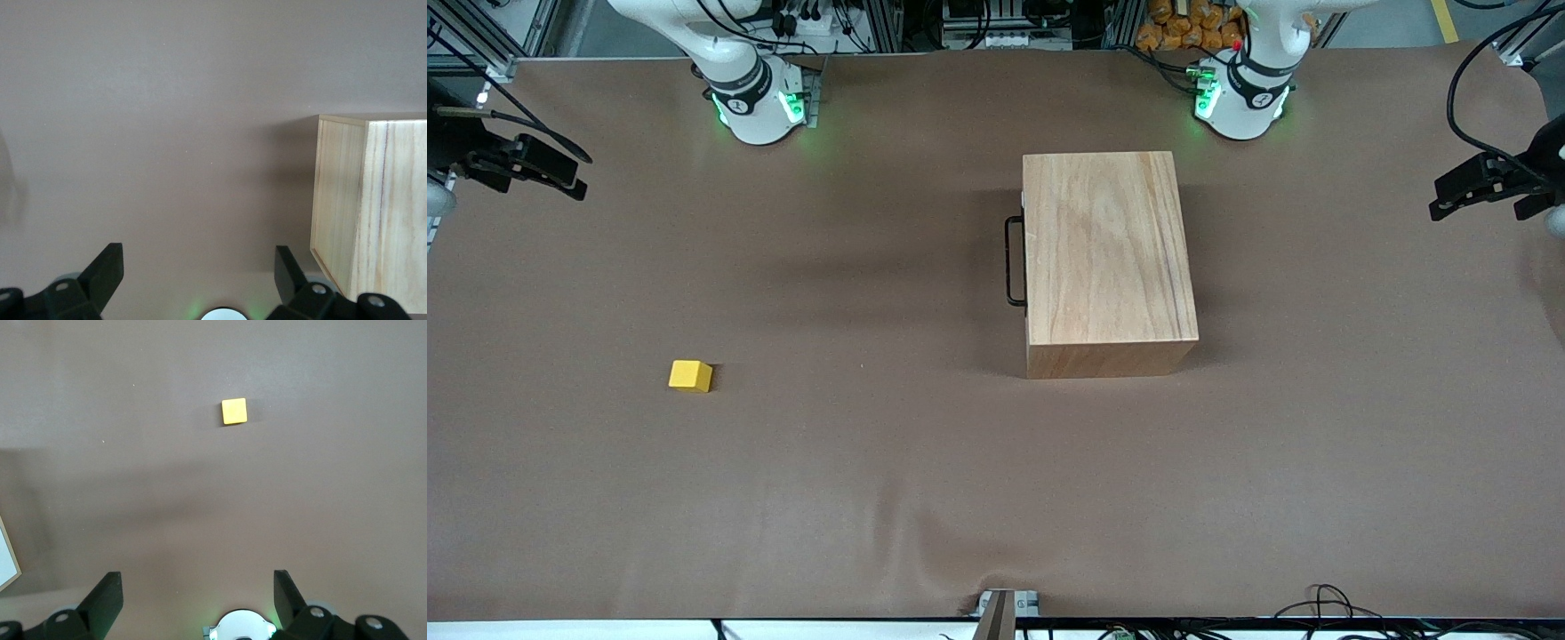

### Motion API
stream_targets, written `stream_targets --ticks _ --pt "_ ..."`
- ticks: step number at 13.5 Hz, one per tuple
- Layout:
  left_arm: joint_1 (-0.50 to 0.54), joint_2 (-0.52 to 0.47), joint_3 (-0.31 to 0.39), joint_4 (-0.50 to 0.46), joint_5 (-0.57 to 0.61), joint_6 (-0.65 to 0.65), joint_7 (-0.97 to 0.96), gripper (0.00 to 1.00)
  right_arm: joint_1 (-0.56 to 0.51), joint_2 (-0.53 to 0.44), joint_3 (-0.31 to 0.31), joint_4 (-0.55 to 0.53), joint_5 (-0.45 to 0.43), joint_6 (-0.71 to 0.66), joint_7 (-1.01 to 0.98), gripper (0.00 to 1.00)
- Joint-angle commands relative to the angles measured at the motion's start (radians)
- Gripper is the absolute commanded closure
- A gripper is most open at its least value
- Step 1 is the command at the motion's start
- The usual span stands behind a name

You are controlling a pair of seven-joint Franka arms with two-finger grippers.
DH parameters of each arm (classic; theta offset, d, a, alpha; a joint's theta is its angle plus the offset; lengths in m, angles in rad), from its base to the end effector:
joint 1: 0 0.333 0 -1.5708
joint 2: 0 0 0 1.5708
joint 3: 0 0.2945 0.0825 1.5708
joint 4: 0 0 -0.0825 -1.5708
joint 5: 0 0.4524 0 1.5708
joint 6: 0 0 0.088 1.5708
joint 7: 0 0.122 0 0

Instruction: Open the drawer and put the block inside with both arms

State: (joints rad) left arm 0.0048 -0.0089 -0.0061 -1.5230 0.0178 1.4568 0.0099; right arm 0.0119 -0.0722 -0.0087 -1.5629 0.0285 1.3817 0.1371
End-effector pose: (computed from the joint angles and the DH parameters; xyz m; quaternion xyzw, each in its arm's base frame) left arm 0.6077 0.0015 0.6094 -0.9995 0.0048 0.0287 0.0088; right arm 0.5796 0.0056 0.6203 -0.9963 0.0649 0.0553 0.0106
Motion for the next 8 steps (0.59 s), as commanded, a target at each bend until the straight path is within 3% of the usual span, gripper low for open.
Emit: stream_targets --ticks 1,8 --pt "0.011 0.001 -0.005 0.004 -0.012 -0.003 0.027 0.00 -0.004 -0.008 -0.001 -0.008 0.001 -0.006 0.013 0.00" --pt "0.009 0.017 -0.003 -0.017 -0.021 -0.039 0.051 0.00 -0.001 -0.008 0.001 -0.008 -0.001 -0.006 0.013 0.00"
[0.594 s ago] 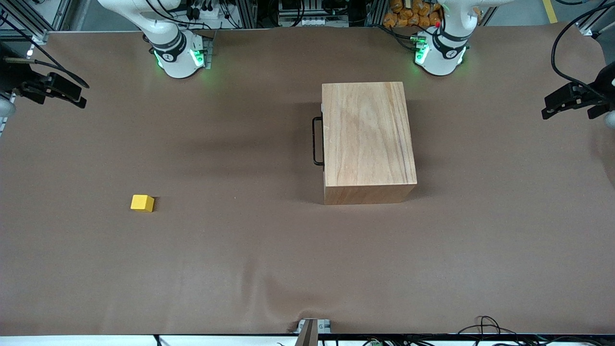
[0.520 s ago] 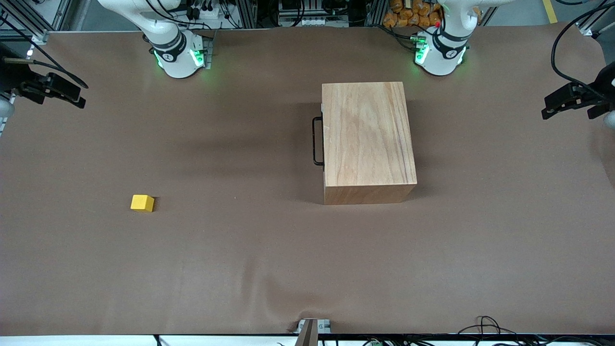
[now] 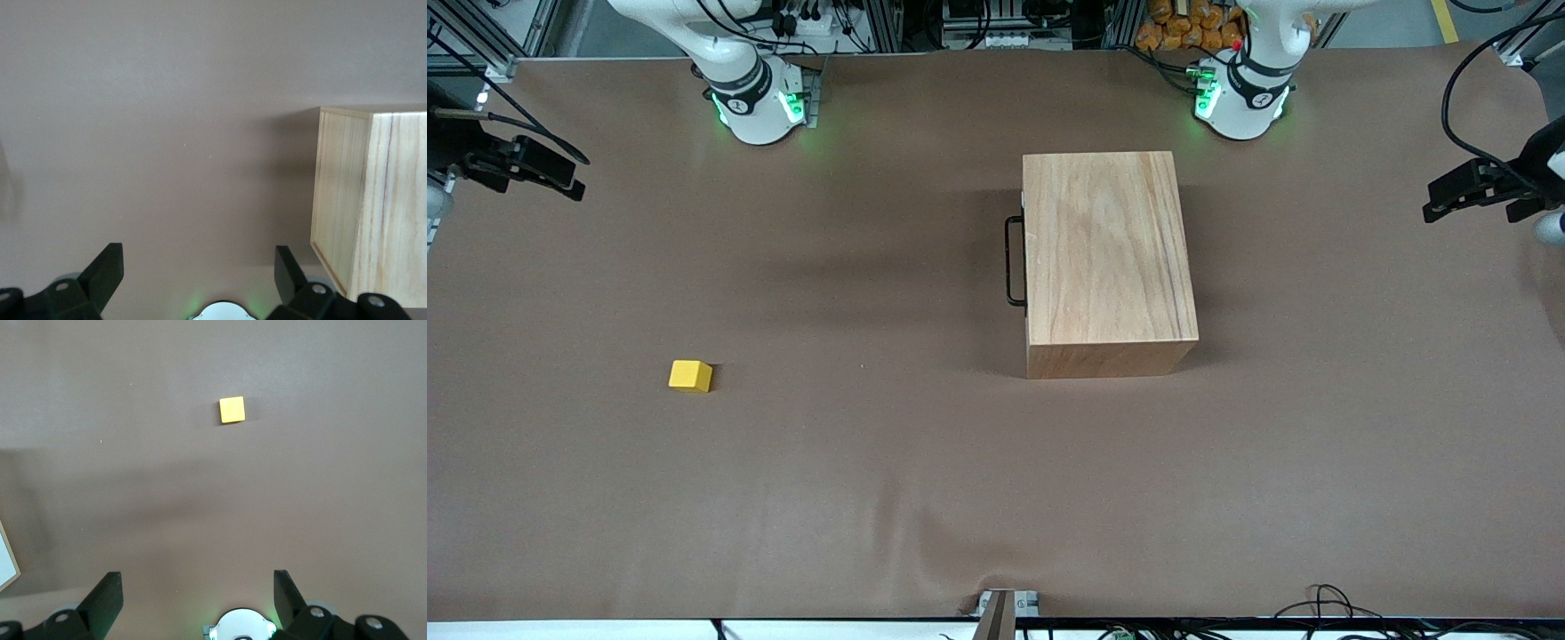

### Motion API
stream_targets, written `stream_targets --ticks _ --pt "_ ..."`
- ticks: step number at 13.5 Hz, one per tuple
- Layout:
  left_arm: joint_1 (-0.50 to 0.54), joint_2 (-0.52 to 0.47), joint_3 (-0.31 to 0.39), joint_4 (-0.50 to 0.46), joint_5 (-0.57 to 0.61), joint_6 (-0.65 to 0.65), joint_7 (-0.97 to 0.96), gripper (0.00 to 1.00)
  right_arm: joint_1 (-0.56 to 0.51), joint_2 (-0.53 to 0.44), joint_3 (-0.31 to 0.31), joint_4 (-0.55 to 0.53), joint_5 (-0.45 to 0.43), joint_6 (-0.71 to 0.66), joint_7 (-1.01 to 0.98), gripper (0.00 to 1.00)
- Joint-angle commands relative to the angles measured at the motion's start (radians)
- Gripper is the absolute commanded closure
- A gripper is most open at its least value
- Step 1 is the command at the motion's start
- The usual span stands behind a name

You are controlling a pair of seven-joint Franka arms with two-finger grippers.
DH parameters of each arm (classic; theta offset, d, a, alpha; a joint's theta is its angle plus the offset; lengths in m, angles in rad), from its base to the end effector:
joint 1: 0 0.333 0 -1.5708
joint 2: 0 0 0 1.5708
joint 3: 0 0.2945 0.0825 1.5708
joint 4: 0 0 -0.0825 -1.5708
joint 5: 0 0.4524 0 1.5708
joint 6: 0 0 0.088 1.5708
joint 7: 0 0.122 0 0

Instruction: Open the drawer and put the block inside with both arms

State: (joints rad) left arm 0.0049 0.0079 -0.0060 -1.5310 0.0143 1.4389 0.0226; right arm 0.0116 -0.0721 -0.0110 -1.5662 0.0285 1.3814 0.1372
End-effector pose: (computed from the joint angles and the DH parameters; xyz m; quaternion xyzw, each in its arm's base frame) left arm 0.6097 0.0012 0.5936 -0.9987 0.0113 0.0501 0.0066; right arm 0.5795 0.0040 0.6185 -0.9961 0.0662 0.0572 0.0106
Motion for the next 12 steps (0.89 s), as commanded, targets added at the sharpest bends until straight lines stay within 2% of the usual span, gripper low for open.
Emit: stream_targets --ticks 1,5,9,12 --pt "0.001 0.010 -0.005 -0.008 -0.010 -0.032 0.036 0.00 0.001 -0.008 0.003 -0.005 -0.001 -0.008 0.013 0.00" --pt "-0.060 0.015 -0.049 -0.001 0.044 -0.034 0.018 0.00 -0.002 -0.008 0.003 -0.008 -0.002 -0.038 0.009 0.00" --pt "-0.068 0.064 -0.121 0.003 -0.011 -0.022 -0.091 0.00 0.004 -0.005 0.003 -0.011 -0.009 -0.045 0.005 0.00" --pt "-0.071 0.099 -0.186 0.014 -0.043 -0.009 -0.246 0.00 0.004 0.000 0.003 -0.020 -0.009 -0.042 0.005 0.00"
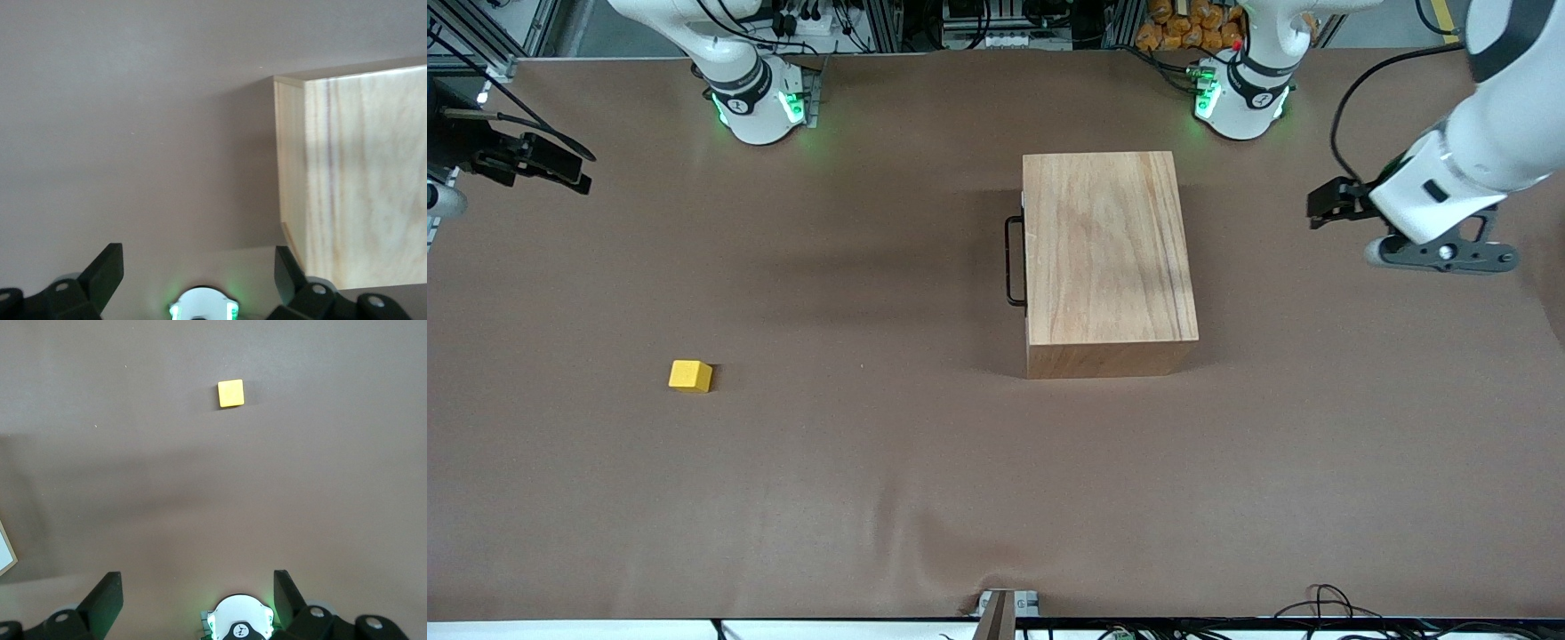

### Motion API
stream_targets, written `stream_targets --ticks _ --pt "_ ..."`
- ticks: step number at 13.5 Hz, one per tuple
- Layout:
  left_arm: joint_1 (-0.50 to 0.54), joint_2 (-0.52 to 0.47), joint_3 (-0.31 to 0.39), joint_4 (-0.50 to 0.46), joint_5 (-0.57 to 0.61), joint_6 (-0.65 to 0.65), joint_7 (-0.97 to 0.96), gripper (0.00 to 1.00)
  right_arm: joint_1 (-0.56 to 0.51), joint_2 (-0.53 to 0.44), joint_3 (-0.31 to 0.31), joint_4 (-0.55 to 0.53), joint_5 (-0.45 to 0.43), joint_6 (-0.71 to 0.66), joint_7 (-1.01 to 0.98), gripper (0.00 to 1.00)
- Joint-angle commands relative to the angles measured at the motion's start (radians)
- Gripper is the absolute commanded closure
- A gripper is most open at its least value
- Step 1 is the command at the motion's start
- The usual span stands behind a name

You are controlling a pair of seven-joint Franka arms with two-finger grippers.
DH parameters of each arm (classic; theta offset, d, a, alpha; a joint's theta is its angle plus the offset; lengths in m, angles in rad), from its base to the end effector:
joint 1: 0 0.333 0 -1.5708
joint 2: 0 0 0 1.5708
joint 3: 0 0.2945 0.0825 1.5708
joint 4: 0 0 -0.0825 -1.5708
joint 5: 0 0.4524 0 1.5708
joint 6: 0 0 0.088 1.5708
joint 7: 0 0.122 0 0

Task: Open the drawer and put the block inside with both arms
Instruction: 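Reach the left gripper over the wooden box toward the black drawer handle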

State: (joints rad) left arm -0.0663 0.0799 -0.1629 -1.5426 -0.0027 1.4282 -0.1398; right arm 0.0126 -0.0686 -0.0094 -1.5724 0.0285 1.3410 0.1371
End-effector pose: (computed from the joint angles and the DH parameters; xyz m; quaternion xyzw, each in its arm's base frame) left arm 0.6086 -0.1392 0.5429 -0.9943 0.0449 0.0963 0.0100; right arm 0.5750 0.0056 0.6105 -0.9945 0.0645 0.0821 0.0087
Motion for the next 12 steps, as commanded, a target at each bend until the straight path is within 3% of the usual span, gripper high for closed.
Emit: stream_targets --ticks 1,12 --pt "-0.010 0.047 -0.050 0.027 -0.029 0.004 -0.136 0.00 0.003 0.003 0.002 -0.015 -0.010 0.007 0.007 0.00" --pt "-0.269 0.181 -0.070 0.041 -0.060 0.165 -0.582 0.00 0.015 0.010 0.005 -0.031 -0.015 0.024 0.013 0.00"
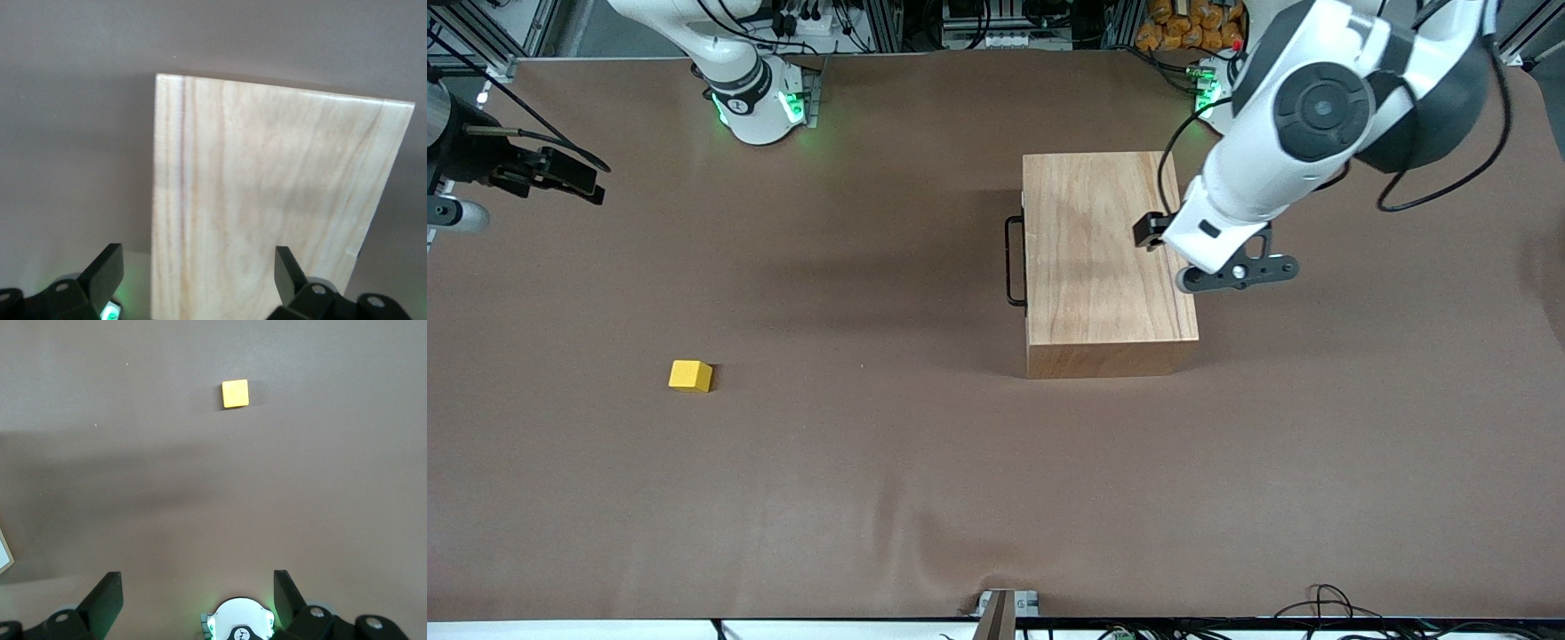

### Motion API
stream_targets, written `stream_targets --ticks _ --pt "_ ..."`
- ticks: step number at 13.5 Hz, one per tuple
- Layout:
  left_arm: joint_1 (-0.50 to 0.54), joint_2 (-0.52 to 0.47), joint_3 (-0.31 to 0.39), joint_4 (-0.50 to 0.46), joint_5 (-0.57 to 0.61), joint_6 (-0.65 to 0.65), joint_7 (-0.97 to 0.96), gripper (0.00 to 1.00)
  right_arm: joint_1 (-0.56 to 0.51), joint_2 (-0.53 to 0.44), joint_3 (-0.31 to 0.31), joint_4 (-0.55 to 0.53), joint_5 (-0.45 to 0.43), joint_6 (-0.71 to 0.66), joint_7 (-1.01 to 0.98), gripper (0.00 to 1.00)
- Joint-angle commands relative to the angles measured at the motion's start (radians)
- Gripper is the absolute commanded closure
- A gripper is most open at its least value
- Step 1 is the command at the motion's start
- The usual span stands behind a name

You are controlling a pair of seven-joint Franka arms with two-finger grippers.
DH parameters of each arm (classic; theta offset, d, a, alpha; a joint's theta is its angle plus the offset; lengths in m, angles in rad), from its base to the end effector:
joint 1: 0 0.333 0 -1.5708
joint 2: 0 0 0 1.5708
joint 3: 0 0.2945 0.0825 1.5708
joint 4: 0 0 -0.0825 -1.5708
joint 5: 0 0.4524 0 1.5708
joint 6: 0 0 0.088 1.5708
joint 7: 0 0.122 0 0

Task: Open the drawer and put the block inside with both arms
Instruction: 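Reach the left gripper over the wooden box toward the black drawer handle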

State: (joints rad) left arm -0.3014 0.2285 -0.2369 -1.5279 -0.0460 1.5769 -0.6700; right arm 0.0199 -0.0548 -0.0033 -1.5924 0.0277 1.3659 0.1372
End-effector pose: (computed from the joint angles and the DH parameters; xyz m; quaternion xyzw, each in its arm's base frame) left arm 0.5789 -0.3392 0.4674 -0.9927 -0.0683 0.0993 0.0082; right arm 0.5814 0.0134 0.5939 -0.9945 0.0584 0.0865 0.0072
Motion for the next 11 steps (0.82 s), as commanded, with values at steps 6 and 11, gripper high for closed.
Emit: stream_targets --ticks 6,11 --pt "-0.261 0.217 0.011 0.187 -0.008 0.072 -0.414 0.00 0.008 -0.004 -0.001 -0.004 -0.014 0.002 0.012 0.00" --pt "-0.386 0.307 0.027 0.253 0.012 0.113 -0.552 0.00 0.006 -0.004 -0.001 -0.008 -0.014 -0.002 0.012 0.00"
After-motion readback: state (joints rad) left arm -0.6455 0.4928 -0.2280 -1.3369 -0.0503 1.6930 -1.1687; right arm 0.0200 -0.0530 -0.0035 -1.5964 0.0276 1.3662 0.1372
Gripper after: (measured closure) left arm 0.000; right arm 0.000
